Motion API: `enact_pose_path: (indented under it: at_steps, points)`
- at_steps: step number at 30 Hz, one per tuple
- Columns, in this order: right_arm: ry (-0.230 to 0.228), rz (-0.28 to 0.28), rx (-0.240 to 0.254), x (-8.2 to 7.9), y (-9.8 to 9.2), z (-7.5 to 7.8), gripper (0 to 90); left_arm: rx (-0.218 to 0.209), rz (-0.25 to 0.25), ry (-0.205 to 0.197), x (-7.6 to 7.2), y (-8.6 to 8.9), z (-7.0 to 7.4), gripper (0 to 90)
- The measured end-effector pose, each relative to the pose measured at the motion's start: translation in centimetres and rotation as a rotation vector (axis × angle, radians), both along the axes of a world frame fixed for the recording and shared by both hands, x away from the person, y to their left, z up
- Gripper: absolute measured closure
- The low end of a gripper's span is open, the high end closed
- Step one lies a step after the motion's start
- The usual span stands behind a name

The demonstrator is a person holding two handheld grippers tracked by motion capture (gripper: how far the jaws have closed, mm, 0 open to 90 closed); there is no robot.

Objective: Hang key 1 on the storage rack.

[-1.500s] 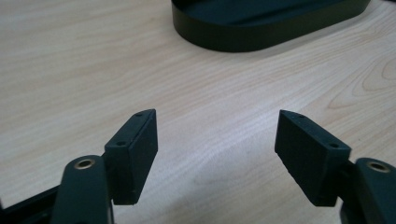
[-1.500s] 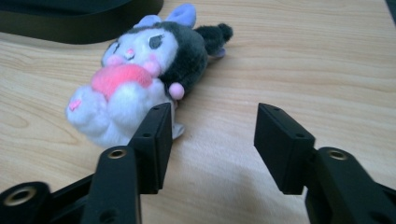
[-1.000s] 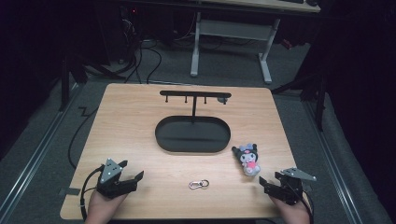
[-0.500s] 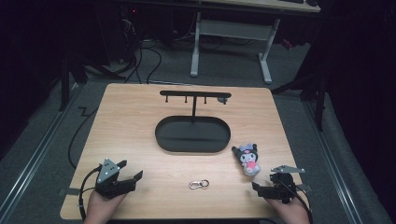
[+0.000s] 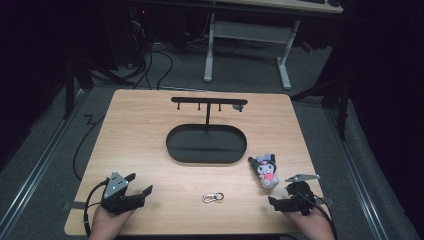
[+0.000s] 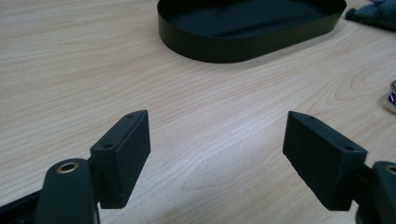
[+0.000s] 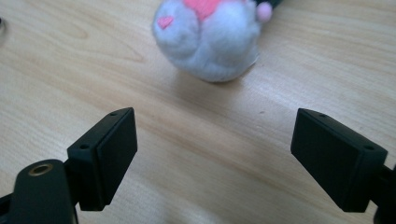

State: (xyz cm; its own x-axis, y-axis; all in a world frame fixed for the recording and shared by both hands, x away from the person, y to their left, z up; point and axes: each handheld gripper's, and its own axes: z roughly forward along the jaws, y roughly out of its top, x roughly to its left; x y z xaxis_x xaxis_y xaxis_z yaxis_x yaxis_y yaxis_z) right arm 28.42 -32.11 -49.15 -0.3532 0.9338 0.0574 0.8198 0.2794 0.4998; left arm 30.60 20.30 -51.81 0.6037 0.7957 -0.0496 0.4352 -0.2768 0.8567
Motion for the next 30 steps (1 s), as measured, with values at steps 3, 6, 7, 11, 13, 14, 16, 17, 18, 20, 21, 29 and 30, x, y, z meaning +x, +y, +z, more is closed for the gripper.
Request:
enact_pose_path:
  at_steps: [3, 6, 7, 11, 13, 14, 16, 17, 18, 20, 21, 29, 30]
  points:
    - [0.034, 0.024, -0.044, 0.1, 0.5, 0.4, 14.9, 0.0, -0.006, 0.005, -0.1, -0.2, 0.0, 23.7]
    - [0.047, 0.028, -0.054, 0.3, 0.6, 0.6, 14.9, 0.0, -0.011, 0.003, -0.1, -0.4, 0.0, 23.6]
    - [0.069, 0.036, -0.052, 0.5, 0.8, 0.8, 14.8, 0.01, -0.015, 0.004, -0.1, -0.4, -0.1, 23.6]
    - [0.108, 0.055, -0.072, 0.8, 1.1, 1.0, 14.6, 0.006, -0.013, 0.011, 0.0, -0.4, -0.2, 23.2]
    - [0.116, 0.061, -0.081, 0.9, 1.1, 1.1, 14.6, 0.007, -0.012, 0.012, 0.0, -0.4, -0.2, 23.1]
    - [0.126, 0.063, -0.084, 1.0, 1.2, 1.2, 14.6, 0.005, -0.012, 0.013, -0.1, -0.3, -0.3, 23.1]
    - [0.147, 0.064, -0.088, 1.2, 1.3, 1.4, 14.6, 0.005, -0.016, 0.012, 0.0, -0.3, -0.3, 23.2]
    - [0.155, 0.072, -0.094, 1.3, 1.3, 1.5, 14.7, 0.005, -0.017, 0.011, 0.0, -0.3, -0.3, 23.1]
    - [0.161, 0.076, -0.103, 1.4, 1.3, 1.6, 14.6, 0.005, -0.019, 0.011, 0.0, -0.3, -0.3, 23.0]
    - [0.17, 0.083, -0.114, 1.6, 1.4, 1.8, 14.7, 0.008, -0.024, 0.015, -0.1, -0.3, -0.3, 22.9]
    - [0.183, 0.083, -0.112, 1.7, 1.5, 1.9, 14.7, 0.009, -0.027, 0.016, -0.1, -0.3, -0.3, 22.9]
    - [0.256, 0.125, -0.144, 2.4, 2.3, 2.2, 14.7, 0.008, -0.047, 0.004, -0.1, -0.5, -0.3, 22.8]
    - [0.264, 0.128, -0.15, 2.5, 2.4, 2.2, 14.6, 0.006, -0.048, 0.003, -0.1, -0.5, -0.3, 22.8]
